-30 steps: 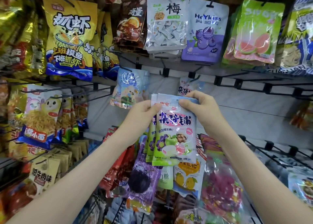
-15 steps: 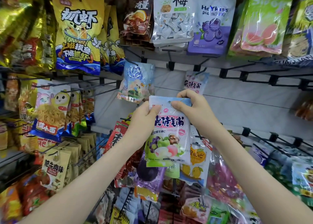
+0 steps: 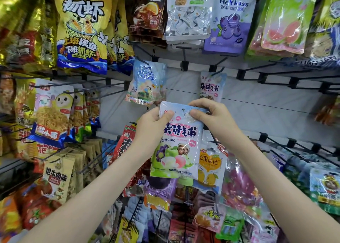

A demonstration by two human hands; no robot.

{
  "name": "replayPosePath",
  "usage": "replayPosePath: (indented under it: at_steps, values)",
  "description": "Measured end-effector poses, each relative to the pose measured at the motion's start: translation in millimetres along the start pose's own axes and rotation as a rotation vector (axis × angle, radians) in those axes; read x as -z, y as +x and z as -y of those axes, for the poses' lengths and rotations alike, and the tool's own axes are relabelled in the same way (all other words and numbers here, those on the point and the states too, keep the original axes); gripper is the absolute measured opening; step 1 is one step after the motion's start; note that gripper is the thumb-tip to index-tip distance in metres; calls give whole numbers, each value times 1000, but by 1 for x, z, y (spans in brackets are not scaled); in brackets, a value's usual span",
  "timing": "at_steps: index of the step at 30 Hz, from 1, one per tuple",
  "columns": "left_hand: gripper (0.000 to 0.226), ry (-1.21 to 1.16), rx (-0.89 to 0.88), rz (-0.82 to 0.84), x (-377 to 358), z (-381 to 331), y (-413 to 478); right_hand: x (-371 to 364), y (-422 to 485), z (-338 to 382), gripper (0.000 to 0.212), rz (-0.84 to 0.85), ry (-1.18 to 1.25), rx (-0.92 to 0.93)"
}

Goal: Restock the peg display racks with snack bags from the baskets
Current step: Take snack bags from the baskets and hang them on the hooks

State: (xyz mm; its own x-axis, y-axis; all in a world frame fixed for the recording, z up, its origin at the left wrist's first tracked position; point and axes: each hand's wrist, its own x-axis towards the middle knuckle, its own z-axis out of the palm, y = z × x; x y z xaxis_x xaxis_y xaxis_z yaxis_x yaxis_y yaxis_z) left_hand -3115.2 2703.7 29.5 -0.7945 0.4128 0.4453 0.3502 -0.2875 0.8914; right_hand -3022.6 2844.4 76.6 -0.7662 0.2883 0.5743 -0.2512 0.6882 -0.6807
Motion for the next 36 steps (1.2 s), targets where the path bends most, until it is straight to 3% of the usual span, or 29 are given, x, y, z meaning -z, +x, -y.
replayPosePath:
  at_steps: [3,7,11,14,22,31,36]
  values:
    - [19,-43,15,-16,-3,0,0,-1,0,-5,18,-14,-45,66]
    - [15,-80,34,-19,-8,-2,-1,-9,-1,-15,18,-266,-489,403]
    - [18,-22,-11,-24,-9,2,0,-15,-5,-20,21,-363,-630,565]
    - [22,14,-38,-21,-7,5,-1,-16,-7,-20,22,-351,-675,599]
    - [67,45,-51,-30,-6,10,-6,-22,-10,-19,13,-350,-734,588]
    - [39,117,-70,-55,-11,0,-13,-16,-9,-19,23,-226,-582,344]
    - [63,80,-68,-65,-18,-5,-10,-12,-14,-22,18,-365,-656,453]
